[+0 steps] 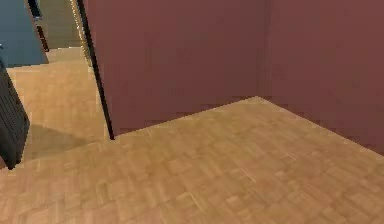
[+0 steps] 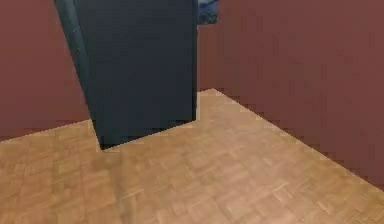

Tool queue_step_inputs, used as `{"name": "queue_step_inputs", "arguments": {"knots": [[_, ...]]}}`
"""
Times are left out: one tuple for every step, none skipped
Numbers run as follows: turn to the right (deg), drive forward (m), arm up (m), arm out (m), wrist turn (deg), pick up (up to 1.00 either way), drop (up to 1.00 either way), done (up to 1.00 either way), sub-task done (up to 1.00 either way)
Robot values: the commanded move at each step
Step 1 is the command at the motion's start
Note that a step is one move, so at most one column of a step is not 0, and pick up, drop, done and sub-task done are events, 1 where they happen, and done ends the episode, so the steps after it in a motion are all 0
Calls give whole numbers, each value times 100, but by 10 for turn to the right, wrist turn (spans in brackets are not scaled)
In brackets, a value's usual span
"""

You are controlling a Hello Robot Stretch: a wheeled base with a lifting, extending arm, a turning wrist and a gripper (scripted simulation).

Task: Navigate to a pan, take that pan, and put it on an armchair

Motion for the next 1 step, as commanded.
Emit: {"name": "queue_step_inputs", "arguments": {"knots": [[450, 0, 0, 0, 0, 0, 0, 0, 0]]}}
